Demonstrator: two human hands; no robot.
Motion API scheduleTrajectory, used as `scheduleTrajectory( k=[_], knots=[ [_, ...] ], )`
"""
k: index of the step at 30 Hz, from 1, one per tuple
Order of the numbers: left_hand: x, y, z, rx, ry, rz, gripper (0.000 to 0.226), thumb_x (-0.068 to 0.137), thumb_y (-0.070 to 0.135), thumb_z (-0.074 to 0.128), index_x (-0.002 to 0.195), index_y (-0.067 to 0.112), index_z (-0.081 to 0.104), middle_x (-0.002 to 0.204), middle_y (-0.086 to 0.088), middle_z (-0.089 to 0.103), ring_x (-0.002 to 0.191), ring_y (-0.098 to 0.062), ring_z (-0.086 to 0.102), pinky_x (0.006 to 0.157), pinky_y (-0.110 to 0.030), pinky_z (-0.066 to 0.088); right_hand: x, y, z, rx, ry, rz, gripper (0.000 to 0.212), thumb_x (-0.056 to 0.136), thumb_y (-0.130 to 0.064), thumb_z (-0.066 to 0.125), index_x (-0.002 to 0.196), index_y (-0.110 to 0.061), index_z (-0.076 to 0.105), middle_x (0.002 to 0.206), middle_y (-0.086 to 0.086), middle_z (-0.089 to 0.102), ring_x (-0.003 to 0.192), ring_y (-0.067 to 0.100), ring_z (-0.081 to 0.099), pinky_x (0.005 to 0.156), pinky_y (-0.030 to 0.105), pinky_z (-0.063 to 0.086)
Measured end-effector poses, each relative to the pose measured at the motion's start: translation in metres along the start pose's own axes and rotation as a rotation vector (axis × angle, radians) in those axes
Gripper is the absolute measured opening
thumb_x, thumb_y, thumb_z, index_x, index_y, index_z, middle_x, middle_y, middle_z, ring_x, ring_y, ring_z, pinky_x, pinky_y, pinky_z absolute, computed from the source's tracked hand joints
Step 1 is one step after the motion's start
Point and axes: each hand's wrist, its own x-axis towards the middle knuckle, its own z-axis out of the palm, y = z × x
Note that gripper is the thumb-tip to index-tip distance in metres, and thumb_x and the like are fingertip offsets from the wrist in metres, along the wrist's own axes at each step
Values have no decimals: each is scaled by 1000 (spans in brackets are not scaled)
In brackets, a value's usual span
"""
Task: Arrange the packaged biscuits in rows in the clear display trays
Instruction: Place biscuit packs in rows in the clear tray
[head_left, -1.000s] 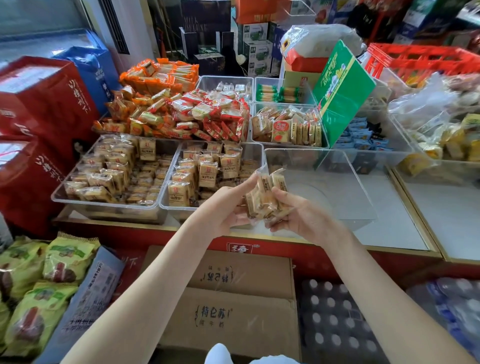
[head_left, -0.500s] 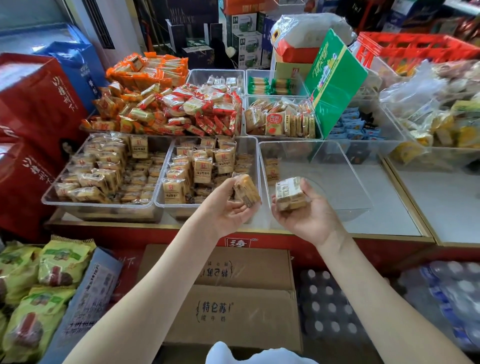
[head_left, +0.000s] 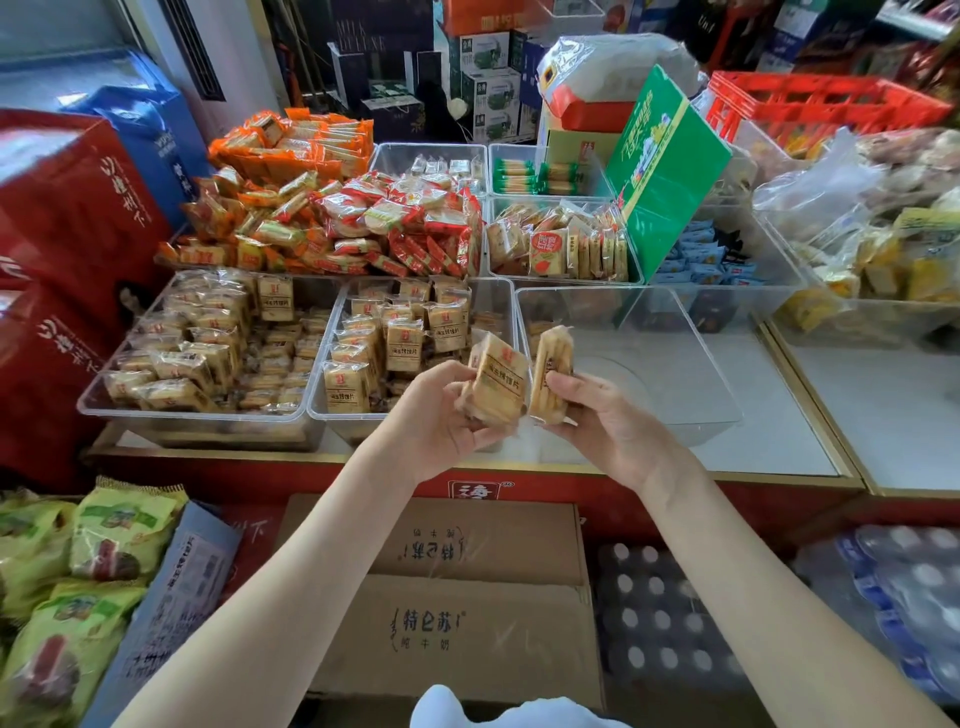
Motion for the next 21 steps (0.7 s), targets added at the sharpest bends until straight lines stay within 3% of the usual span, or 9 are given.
scheduleTrajectory(
  k=[3,6,8,11,13,15,18,21],
  knots=[
    [-1,-2,2,167,-4,6,27,100,25,49,115,8,64,107,-13,67,97,-23,64,80,-34,58,4,1,5,-66,-7,-6,48,75,-18,70,119,-2,59,105,9,72,99,20,68,83,29,55],
    [0,-4,0,363,-37,34,38,88,44,57,112,16,67,106,-6,71,103,-21,64,96,-37,51,7,4,8,-140,13,-10,57,73,-22,72,125,-5,55,115,9,70,104,21,68,80,30,56],
    [3,-6,-4,461,-32,73,37,87,38,61,113,11,65,104,-8,71,99,-20,65,99,-39,50,7,5,9,-144,23,-16,64,75,-27,69,130,-3,49,119,11,68,100,19,70,73,26,56],
    [10,-6,-11,372,42,102,20,95,15,60,112,7,64,102,-8,74,90,-18,71,86,-33,55,9,2,5,-68,39,-13,45,90,-30,55,127,-4,53,108,8,71,87,17,71,65,23,55],
    [15,-5,-14,312,72,103,20,94,11,60,113,5,64,102,-9,75,91,-19,72,86,-32,53,11,-1,-2,-46,45,5,32,101,-24,43,123,-6,57,103,8,72,87,17,70,67,27,56],
    [20,-4,-16,272,78,105,22,94,9,60,116,4,63,106,-12,74,91,-21,72,81,-30,55,14,-2,-13,-73,50,-2,29,100,-18,47,123,-5,57,109,10,70,97,20,68,78,31,56],
    [33,-2,-15,200,118,111,18,94,5,59,111,3,63,105,-15,73,89,-22,71,59,-21,56,21,-6,-32,-91,88,-41,34,86,-15,60,118,-5,60,109,9,71,102,22,68,85,33,55],
    [55,2,-13,146,184,127,13,94,3,58,105,5,63,101,-14,73,94,-25,71,70,-26,60,39,-15,-57,-133,153,-89,27,89,-5,59,116,-8,61,107,6,71,102,20,67,84,29,52]
  ],
)
